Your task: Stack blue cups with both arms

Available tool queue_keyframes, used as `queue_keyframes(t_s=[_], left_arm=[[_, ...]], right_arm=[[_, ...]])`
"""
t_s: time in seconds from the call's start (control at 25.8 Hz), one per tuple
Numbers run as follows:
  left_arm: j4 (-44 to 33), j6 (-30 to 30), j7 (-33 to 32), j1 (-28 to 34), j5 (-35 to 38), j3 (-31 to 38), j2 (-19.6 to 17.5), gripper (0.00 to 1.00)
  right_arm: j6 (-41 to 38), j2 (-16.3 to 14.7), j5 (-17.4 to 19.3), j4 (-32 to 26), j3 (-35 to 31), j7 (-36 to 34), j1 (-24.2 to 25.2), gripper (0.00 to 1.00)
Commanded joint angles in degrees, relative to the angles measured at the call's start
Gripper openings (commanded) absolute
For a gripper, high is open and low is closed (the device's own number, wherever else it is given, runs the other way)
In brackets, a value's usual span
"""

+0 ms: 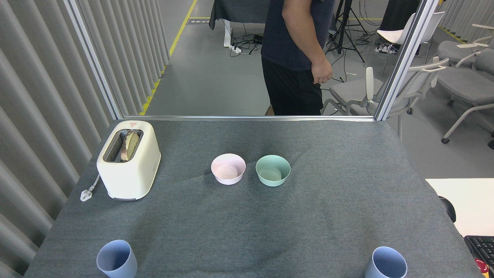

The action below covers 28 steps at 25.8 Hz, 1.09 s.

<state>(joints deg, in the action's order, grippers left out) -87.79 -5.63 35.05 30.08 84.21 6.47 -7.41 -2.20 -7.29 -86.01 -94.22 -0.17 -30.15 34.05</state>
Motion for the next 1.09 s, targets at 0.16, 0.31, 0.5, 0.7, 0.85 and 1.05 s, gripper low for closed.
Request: queue_keyframes(t_s=[0.16, 0.31, 0.5, 0.7, 0.85, 1.05], left_arm=[[-0.5, -0.7, 0.0, 0.1, 0.1, -0.1, 0.0, 1.0], [-0.3, -3.0, -0.1, -0.1, -1.5, 0.1, 0.1, 1.0], [1.6, -6.6, -0.1, -0.7, -4.4, -1.2, 0.6, 1.0], [1.6, -6.4, -0.2, -0.8, -3.5, -2.2, 0.5, 1.0], [3.3, -3.3, -3.1, -3.9, -3.5, -2.2, 0.5, 0.99], [6.3, -0.1, -4.4, -8.1, -3.8, -2.3, 0.8, 1.0]], right_arm=[[0.1, 0.2, 0.1, 0.0, -0.1, 0.0, 0.1, 1.0], [0.2, 0.0, 0.1, 0.2, 0.0, 0.0, 0.0, 1.0], [0.4, -0.3, 0.1, 0.3, 0.0, 0.0, -0.3, 1.0], [0.4, -0.2, 0.1, 0.8, 0.1, 0.0, -0.4, 1.0], [0.5, -0.1, 0.1, 1.2, 0.3, 0.1, -0.6, 1.0], [0.5, 0.0, 0.1, 1.3, 0.0, 0.0, -0.5, 1.0]])
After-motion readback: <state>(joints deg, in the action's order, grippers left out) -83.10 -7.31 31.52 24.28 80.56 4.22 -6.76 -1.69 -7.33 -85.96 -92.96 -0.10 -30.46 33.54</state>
